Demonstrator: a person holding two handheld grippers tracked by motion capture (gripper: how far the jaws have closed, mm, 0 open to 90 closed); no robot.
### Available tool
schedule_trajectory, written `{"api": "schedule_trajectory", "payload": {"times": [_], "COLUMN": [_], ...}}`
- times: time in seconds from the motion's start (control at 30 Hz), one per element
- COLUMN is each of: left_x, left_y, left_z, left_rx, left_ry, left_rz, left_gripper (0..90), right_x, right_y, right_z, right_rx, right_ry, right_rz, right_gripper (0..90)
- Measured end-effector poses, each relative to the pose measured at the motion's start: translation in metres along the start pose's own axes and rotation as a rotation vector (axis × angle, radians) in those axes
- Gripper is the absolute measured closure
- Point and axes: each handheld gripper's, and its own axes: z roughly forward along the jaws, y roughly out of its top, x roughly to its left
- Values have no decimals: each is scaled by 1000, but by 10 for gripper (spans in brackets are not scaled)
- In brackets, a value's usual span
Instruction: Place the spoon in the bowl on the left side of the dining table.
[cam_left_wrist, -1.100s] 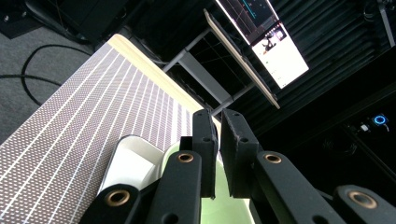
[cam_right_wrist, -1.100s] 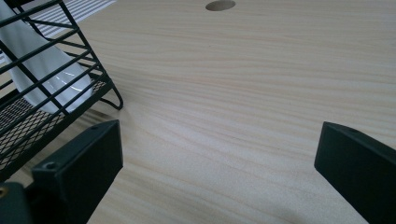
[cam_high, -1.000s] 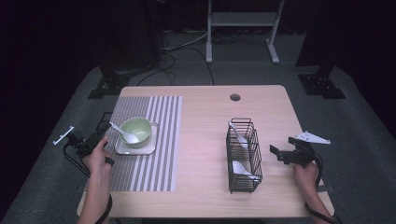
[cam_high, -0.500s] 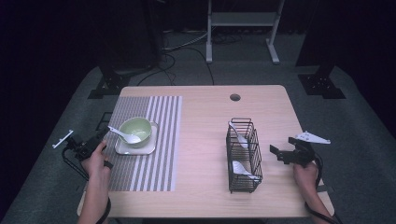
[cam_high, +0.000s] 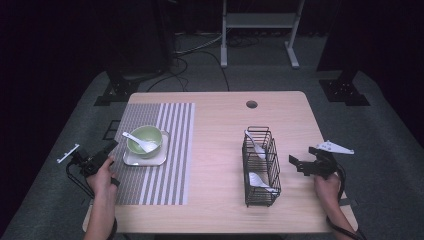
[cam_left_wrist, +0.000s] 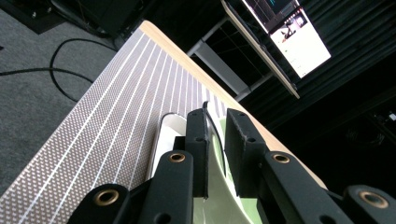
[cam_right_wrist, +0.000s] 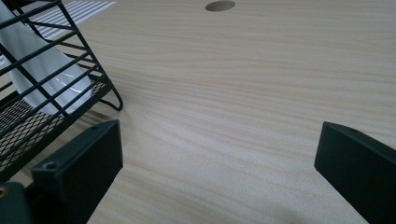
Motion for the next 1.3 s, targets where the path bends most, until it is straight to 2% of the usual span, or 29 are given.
{"api": "schedule_trajectory", "payload": {"times": [0.3,0.37,0.83,0.9,0.97,1.3], "left_x": [-3,-2,-3,-5,-10,-20], "left_y": [-6,-8,-17,-17,-17,-21], "left_z": [-8,-9,-20,-23,-26,-29], "left_rx": [19,23,45,46,47,60], "left_ry": [-27,-32,-53,-64,-76,-93], "left_rz": [47,42,79,79,101,145], "left_gripper": [765,759,694,690,687,670], "right_x": [0,1,2,2,2,2], "right_y": [0,0,0,0,0,0], "right_z": [0,0,1,1,1,0], "right_rx": [1,3,13,13,15,11], "right_ry": [-4,-6,-14,-14,-15,-11], "right_rz": [-3,-7,-15,-15,-18,-13], "right_gripper": [0,0,0,0,0,0]}}
